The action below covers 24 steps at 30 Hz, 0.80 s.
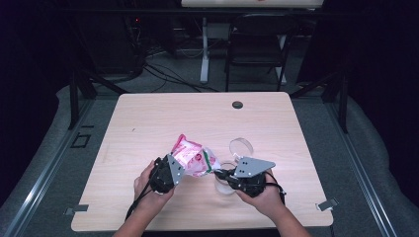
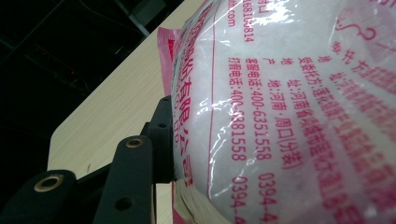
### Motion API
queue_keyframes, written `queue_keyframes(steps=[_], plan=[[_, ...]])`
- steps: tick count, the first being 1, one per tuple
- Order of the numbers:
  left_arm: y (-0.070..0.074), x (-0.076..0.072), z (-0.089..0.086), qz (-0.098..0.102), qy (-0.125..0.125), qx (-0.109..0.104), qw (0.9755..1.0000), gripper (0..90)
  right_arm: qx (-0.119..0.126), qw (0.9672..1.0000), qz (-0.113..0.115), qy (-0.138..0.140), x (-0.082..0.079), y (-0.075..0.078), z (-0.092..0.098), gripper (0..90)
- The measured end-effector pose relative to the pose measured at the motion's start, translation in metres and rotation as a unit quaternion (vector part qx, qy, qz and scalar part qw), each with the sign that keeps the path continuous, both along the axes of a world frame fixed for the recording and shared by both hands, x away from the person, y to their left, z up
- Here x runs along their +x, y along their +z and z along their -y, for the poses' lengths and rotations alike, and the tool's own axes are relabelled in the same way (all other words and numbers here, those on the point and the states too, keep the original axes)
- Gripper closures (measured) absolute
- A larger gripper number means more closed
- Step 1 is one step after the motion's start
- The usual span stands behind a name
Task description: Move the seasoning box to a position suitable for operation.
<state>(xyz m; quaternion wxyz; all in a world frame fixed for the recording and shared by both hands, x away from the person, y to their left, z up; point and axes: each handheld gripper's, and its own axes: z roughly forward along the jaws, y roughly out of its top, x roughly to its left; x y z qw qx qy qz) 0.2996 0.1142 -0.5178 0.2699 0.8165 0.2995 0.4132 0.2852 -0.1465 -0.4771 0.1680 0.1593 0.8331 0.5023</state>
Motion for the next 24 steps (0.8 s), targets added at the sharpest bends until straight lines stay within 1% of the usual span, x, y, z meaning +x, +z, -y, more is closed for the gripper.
queue_keyframes(steps=[2,4,6,7,10,13,17,22,24], plan=[[0.0,0.001,0.001,0.002,0.002,0.004,1.0,58.7,0.001,1.0,-0.001,0.0,0.0,0.0,0.0,80.6],[-0.001,0.003,0.002,0.004,0.004,-0.001,1.0,58.7,0.001,1.0,0.002,-0.004,0.0,0.002,0.002,76.8],[0.0,0.004,0.001,0.005,0.002,0.001,1.0,58.7,0.008,1.0,0.002,-0.004,0.0,0.004,0.005,74.5],[-0.001,0.005,0.001,0.005,0.003,-0.002,1.0,58.7,0.01,0.9999,0.003,-0.006,0.0,0.005,0.006,73.9],[-0.001,0.007,0.0,0.007,0.007,0.0,1.0,58.8,0.016,0.9998,0.005,-0.008,-0.001,0.011,0.013,72.9],[-0.001,0.008,-0.001,0.006,0.01,0.0,0.9999,58.8,0.03,0.9995,0.008,-0.01,-0.002,0.018,0.021,72.6],[-0.001,0.009,-0.001,0.008,0.011,-0.003,0.9999,58.9,0.059,0.9981,0.008,-0.016,-0.001,0.026,0.029,73.2],[-0.002,0.009,0.002,0.015,0.008,0.008,0.9998,58.9,0.059,0.9978,0.014,-0.027,0.002,0.034,0.029,73.2],[-0.002,0.008,0.003,0.019,0.007,0.012,0.9997,58.9,0.061,0.9974,0.019,-0.034,0.003,0.037,0.028,73.1]])
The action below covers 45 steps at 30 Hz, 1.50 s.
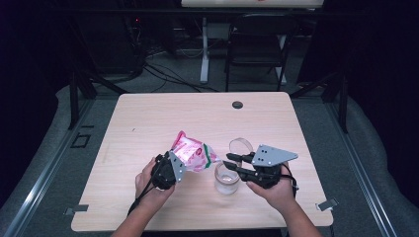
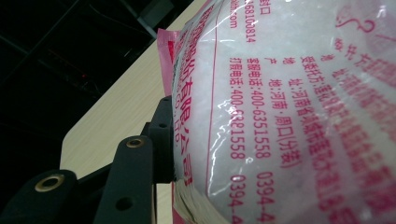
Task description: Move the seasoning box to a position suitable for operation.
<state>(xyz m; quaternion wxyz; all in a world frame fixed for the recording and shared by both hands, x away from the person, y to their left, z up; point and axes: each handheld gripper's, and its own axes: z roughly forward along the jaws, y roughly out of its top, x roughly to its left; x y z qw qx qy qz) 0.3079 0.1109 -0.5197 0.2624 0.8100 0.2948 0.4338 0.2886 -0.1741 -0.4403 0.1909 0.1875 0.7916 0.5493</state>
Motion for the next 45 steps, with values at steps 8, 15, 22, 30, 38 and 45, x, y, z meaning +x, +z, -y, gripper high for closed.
queue_keyframes(steps=[8,15,22,30,38,45], plan=[[0.002,-0.002,0.006,0.014,-0.006,0.021,0.9997,59.0,-0.006,0.9999,-0.01,-0.007,0.005,0.007,-0.005,69.5],[0.001,-0.004,0.013,0.018,-0.014,0.034,0.9992,59.0,0.001,0.9995,-0.026,-0.015,0.01,0.012,-0.006,66.8],[0.0,-0.004,0.018,0.02,-0.017,0.036,0.999,59.0,0.001,0.9993,-0.037,-0.008,0.012,0.017,-0.016,62.7],[0.001,-0.005,0.02,0.031,-0.016,0.038,0.9987,59.0,-0.015,0.9968,-0.078,-0.006,0.019,0.01,-0.025,56.8],[-0.001,-0.005,0.023,0.038,-0.017,0.043,0.9982,59.1,-0.018,0.9928,-0.118,0.011,0.022,-0.001,-0.028,72.6],[-0.001,-0.005,0.024,0.041,-0.015,0.044,0.9981,59.1,-0.02,0.9915,-0.127,0.02,0.019,-0.004,-0.027,90.0]])
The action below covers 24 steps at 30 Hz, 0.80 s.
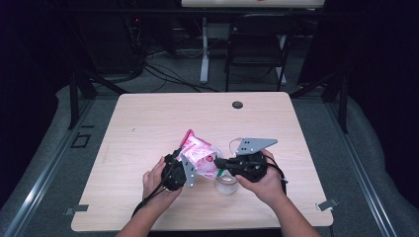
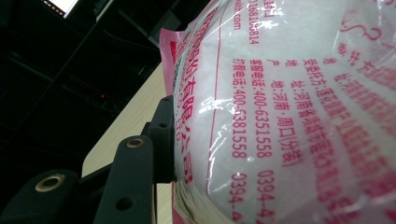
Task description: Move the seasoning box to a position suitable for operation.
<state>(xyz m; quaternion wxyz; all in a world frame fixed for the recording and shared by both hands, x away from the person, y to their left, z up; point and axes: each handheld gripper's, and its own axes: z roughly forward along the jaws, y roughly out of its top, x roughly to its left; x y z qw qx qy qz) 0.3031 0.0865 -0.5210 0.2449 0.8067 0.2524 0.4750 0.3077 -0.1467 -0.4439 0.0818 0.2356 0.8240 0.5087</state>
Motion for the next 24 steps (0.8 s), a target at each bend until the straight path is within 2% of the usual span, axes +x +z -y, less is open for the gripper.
queue_keyframes(steps=[3,13,19,21,24], plan=[[0.0,0.001,0.001,-0.003,0.003,0.0,1.0,59.1,0.001,1.0,0.007,-0.004,-0.003,-0.002,0.001,90.0],[0.004,0.003,0.003,-0.002,0.002,0.007,1.0,59.3,0.032,0.9991,0.022,-0.02,-0.011,-0.007,0.009,90.0],[0.004,0.004,0.003,-0.004,0.004,0.015,0.9999,59.5,0.036,0.9987,0.027,-0.026,-0.017,-0.013,0.013,90.0],[0.003,0.004,0.003,-0.003,0.005,0.018,0.9998,59.5,0.033,0.9989,0.021,-0.024,-0.017,-0.016,0.015,90.0],[0.003,0.007,-0.001,-0.006,0.016,0.018,0.9997,59.7,0.031,0.9989,0.021,-0.027,-0.018,-0.017,0.019,90.0]])
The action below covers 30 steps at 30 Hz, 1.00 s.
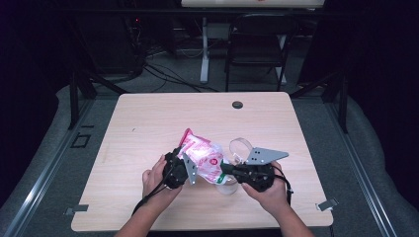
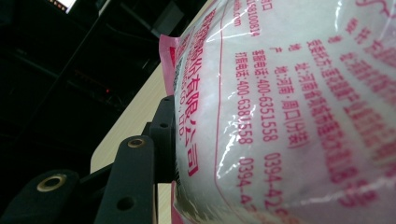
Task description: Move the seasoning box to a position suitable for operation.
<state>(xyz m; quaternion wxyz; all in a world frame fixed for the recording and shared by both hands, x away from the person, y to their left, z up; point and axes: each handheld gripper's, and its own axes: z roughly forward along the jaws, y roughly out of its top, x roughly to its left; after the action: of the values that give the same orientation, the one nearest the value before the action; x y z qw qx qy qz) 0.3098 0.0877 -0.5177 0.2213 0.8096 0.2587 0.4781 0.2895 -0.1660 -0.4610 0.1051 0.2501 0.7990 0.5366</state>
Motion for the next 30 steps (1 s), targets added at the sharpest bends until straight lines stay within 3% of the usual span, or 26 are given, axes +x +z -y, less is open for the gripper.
queue_keyframes(steps=[2,5,10,15,16,20,24,30], plan=[[0.0,0.002,-0.007,-0.006,0.014,-0.013,0.9998,59.9,0.008,0.9999,-0.003,-0.011,-0.001,0.0,0.008,90.0],[0.003,0.002,-0.014,-0.004,0.014,-0.017,0.9997,60.0,0.023,0.9996,-0.014,-0.013,0.0,-0.001,0.017,90.0],[0.005,0.0,-0.013,0.003,0.01,-0.008,0.9999,60.1,0.013,0.9998,-0.011,-0.005,0.002,-0.002,0.017,90.0],[0.004,0.0,-0.011,0.001,0.005,-0.007,1.0,60.1,-0.01,0.9999,0.012,-0.001,0.0,-0.001,0.014,89.0],[0.004,0.0,-0.011,0.0,0.005,-0.008,1.0,60.2,-0.013,0.9997,0.021,-0.004,0.0,0.0,0.013,82.6],[0.004,0.0,-0.011,0.0,0.005,-0.007,1.0,60.2,-0.028,0.999,0.035,-0.004,-0.001,0.002,0.013,78.5],[0.006,0.0,-0.01,0.001,0.002,-0.004,1.0,60.2,-0.046,0.9965,0.068,-0.013,-0.002,0.003,0.012,71.0],[0.01,-0.002,-0.007,0.015,-0.009,0.003,0.9998,60.2,-0.056,0.9954,0.077,-0.013,-0.002,0.001,0.01,64.1]])
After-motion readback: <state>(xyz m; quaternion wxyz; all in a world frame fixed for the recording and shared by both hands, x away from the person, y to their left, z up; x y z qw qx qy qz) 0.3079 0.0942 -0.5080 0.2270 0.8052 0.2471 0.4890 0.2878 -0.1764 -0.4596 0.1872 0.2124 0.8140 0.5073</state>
